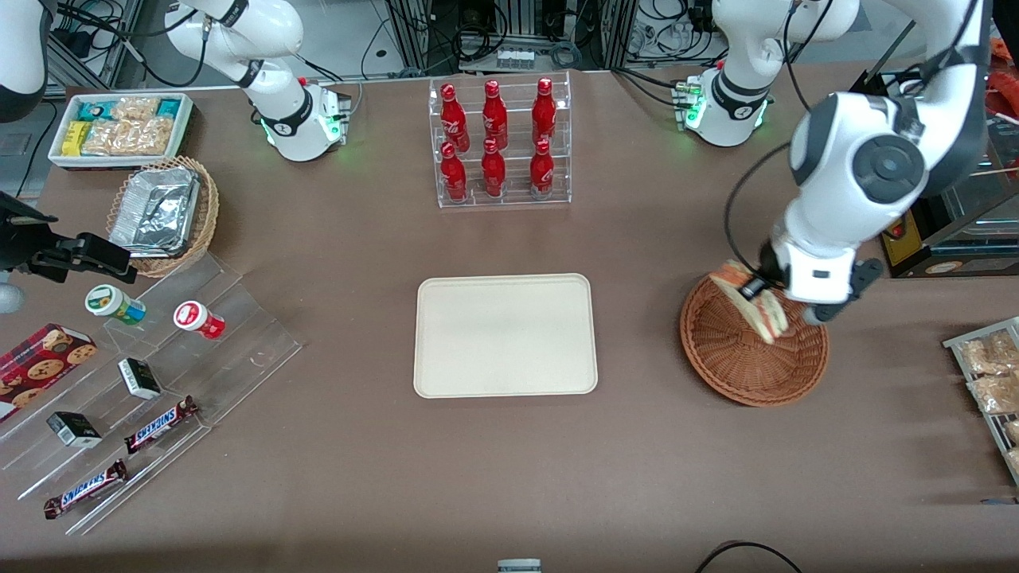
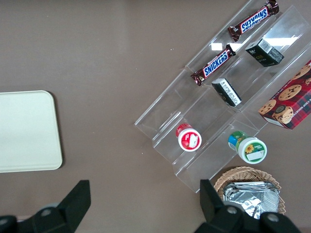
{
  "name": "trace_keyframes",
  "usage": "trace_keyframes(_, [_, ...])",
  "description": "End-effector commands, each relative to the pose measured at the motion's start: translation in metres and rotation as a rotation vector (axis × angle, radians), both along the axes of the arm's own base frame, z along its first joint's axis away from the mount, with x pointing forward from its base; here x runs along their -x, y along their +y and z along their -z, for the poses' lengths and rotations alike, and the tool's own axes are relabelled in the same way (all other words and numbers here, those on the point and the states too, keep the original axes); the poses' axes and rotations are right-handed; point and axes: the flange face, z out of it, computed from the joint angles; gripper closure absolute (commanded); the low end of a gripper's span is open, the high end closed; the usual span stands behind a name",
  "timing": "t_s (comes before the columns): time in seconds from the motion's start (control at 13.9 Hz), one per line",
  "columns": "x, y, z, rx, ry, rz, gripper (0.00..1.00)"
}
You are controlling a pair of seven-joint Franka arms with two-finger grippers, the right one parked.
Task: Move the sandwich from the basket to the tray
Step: 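Lift the sandwich out of the basket with the left gripper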
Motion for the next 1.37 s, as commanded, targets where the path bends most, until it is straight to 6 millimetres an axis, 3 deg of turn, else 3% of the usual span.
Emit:
trace_keyframes(0.0, [0.007, -0.044, -0.022, -0.011, 0.001, 0.079, 1.0])
trace_keyframes(0.14, [0.016, -0.077, -0.021, -0.001, 0.003, 0.129, 1.0])
trace_keyframes(0.65, [0.031, -0.222, 0.019, -0.009, 0.009, 0.32, 1.0])
trace_keyframes(0.86, [0.026, -0.268, 0.041, 0.007, -0.009, 0.358, 1.0])
trace_keyframes(1.15, [0.018, -0.332, 0.086, 0.021, -0.031, 0.415, 1.0])
trace_keyframes(1.29, [0.018, -0.347, 0.106, 0.031, -0.045, 0.44, 1.0])
